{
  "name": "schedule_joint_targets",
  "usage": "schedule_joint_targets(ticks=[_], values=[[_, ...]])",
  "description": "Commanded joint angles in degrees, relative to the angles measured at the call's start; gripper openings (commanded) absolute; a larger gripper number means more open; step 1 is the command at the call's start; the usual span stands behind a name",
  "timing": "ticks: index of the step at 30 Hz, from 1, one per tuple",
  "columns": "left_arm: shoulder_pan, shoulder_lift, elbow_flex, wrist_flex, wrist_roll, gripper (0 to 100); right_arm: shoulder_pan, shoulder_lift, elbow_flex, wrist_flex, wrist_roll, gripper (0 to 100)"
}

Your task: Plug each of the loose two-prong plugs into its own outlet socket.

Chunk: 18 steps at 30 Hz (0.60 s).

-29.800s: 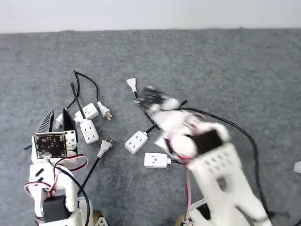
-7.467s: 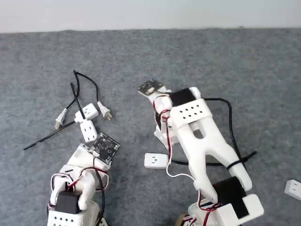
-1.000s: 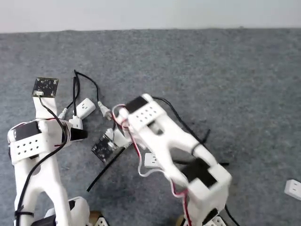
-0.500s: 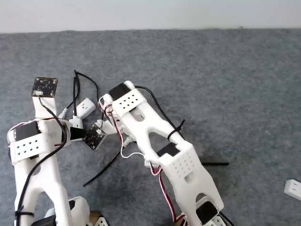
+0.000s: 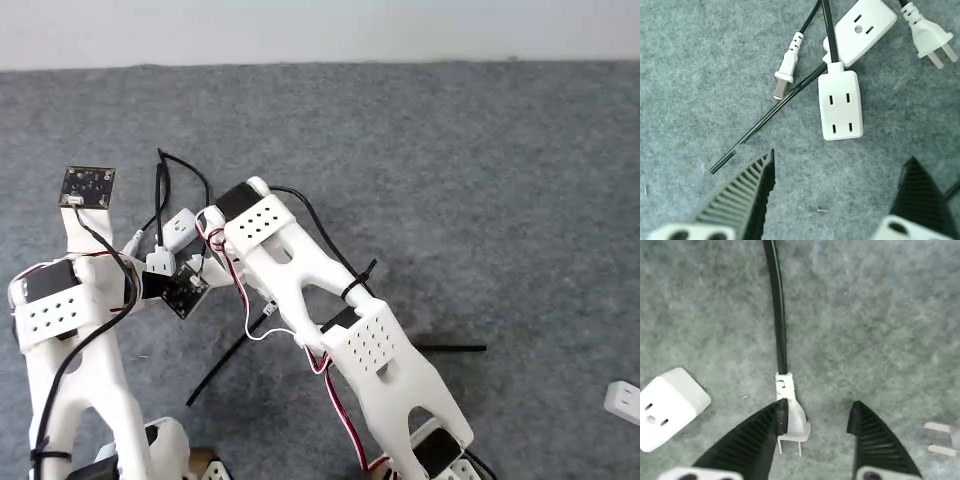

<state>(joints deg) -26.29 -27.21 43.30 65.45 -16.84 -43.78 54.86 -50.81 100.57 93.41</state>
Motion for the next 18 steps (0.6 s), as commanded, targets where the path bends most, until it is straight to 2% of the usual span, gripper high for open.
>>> schedule_joint_targets(ticks=[1,9,18], values=[[-0.1,-1.6,-0.6,-1.2,-0.5,37,-0.1,-0.7,-2.5,2.6,-3.0,22.3],[-0.2,-1.8,-0.6,-1.1,-0.5,37,-1.1,-7.3,3.3,2.6,-7.9,22.3],[-1.8,-1.7,-1.0,-1.1,-0.5,37,-0.7,-13.7,14.5,2.3,-5.8,22.3]])
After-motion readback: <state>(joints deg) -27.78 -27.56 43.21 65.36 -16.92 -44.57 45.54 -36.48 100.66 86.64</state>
